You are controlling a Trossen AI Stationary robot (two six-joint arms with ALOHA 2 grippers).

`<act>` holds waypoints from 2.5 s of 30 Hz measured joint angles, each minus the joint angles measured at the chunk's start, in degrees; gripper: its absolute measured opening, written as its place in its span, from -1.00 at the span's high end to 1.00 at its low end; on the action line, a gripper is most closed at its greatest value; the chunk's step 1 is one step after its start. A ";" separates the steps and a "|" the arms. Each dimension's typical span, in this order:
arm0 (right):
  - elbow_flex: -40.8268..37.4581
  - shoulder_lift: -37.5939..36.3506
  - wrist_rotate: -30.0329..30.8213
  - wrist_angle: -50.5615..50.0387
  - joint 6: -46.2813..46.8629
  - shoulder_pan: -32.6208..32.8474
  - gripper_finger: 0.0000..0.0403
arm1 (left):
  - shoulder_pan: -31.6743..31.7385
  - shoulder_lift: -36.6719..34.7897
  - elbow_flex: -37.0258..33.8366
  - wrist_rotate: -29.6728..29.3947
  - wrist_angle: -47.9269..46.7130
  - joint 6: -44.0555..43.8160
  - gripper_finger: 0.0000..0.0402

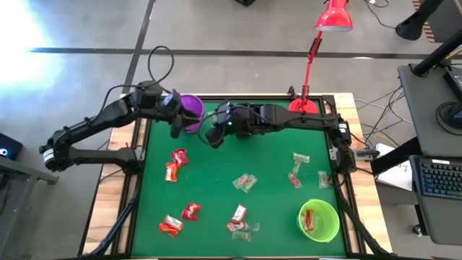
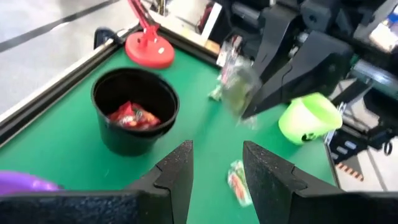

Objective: Sort candy
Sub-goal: Put the green gummy into the violet bucket

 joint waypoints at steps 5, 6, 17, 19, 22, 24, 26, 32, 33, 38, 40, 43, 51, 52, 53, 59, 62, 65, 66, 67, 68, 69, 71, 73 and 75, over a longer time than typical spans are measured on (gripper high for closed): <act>-0.13 0.04 -2.13 3.29 -1.88 -0.55 0.94 | 0.00 2.96 0.00 3.98 4.98 -1.89 0.40; -0.13 0.04 -2.35 3.70 -1.97 -0.68 0.94 | 0.00 3.60 0.00 5.06 5.81 -1.98 0.40; -0.13 0.04 -2.95 3.72 -2.11 -0.82 0.94 | 0.52 7.49 0.00 7.48 11.60 -2.35 0.40; -0.13 0.04 -2.95 3.78 -2.12 -0.82 0.94 | 0.81 7.87 0.00 7.62 12.63 -2.35 0.40; -0.13 0.04 -2.95 3.79 -2.11 -0.84 0.94 | 1.18 8.42 0.00 7.71 13.63 -2.33 0.41; -0.13 0.04 -3.00 3.70 -2.11 -0.84 0.94 | 1.22 8.85 0.00 8.33 13.73 -2.06 0.44; -0.18 0.04 -3.06 3.45 -2.11 -0.82 0.94 | 1.29 9.33 0.00 9.11 13.86 -1.59 0.49; -0.22 0.04 -4.16 3.06 -2.11 -0.86 0.94 | 1.33 9.90 0.00 9.60 14.27 0.96 0.82; -0.22 0.04 -4.15 2.96 -2.11 -0.86 0.94 | 1.33 9.91 0.00 9.76 14.23 1.11 0.88; -0.22 0.04 -4.15 3.06 -2.11 -0.94 0.94 | 1.42 9.86 0.00 11.39 14.25 1.81 0.96; -0.22 0.04 -4.30 3.11 -2.11 -1.10 0.94 | 1.42 9.86 0.00 11.44 14.25 1.84 0.96; -0.22 0.04 -4.28 3.27 -2.89 -1.28 0.93 | 1.48 9.86 0.00 11.35 14.28 1.84 0.99; -0.33 0.04 -4.33 3.38 -5.52 -1.70 0.68 | 1.66 9.81 0.00 11.29 14.20 1.64 0.99; -0.33 0.04 -4.33 3.40 -5.52 -1.74 0.62 | 1.72 9.79 0.00 11.29 14.16 1.62 0.99; -0.33 0.04 -4.33 3.39 -5.54 -1.74 0.57 | 1.96 9.72 0.00 11.29 13.88 1.62 0.99; -0.33 -1.36 -4.09 -0.94 -6.02 -1.74 0.35 | 5.12 8.16 0.00 7.16 7.16 3.27 0.99; -0.24 -2.45 -4.07 -4.67 -6.00 -1.76 0.30 | 7.07 6.76 0.00 2.37 1.43 6.31 0.99; -0.24 -3.17 -4.07 -8.97 -5.97 -1.74 0.28 | 8.92 5.71 0.00 -4.78 -5.54 9.62 0.99; -0.24 -3.41 -4.09 -10.24 -5.68 -1.71 0.28 | 9.49 5.46 0.00 -6.95 -8.07 10.57 0.99; -0.24 -3.60 -4.07 -11.65 -5.39 -1.63 0.28 | 10.01 5.31 0.00 -8.86 -10.35 11.30 0.99; -0.24 -3.83 -4.07 -13.01 -5.23 -1.63 0.28 | 10.46 5.27 0.00 -10.39 -12.11 11.69 0.99; -0.24 -4.00 -4.07 -14.15 -5.16 -1.63 0.29 | 10.87 5.27 0.00 -11.85 -13.76 12.01 0.99; -0.24 -4.26 -4.07 -16.39 -5.07 -1.63 0.30 | 11.31 5.27 0.00 -13.94 -16.08 12.55 0.99; -0.24 -4.26 -4.07 -17.94 -4.54 -1.63 0.31 | 11.47 5.29 0.00 -15.55 -16.95 13.27 0.99; -0.24 -4.28 -4.07 -20.01 -3.27 -1.63 0.32 | 11.52 5.33 0.00 -16.87 -17.55 13.60 0.99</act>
